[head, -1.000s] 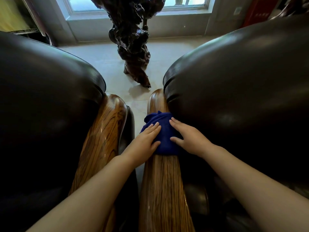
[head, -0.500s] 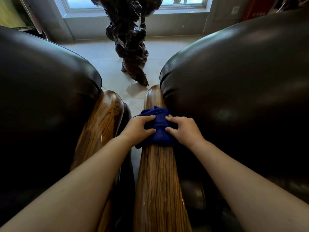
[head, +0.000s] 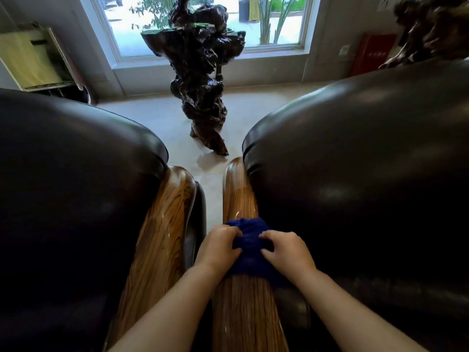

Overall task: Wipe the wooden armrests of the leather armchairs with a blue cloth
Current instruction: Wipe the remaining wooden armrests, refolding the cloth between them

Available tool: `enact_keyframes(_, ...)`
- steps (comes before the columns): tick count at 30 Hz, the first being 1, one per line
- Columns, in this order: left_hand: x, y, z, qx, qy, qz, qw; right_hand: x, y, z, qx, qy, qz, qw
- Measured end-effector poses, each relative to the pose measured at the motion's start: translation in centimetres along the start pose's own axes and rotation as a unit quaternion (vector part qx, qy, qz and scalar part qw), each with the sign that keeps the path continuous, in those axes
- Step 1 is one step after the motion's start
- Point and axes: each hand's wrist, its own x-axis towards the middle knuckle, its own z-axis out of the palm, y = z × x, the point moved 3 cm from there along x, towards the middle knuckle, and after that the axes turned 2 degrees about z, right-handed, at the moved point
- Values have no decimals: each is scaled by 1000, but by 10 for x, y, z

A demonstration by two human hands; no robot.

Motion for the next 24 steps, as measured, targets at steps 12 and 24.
enact_keyframes(12,-2,14,-28,-91,-104,-66,988,-1,-8,-33,46,-91,-22,995)
enact_keyframes(24,-12,175,-165,-99,-153,24,983,-68,-68,-247,39,-65,-57,996)
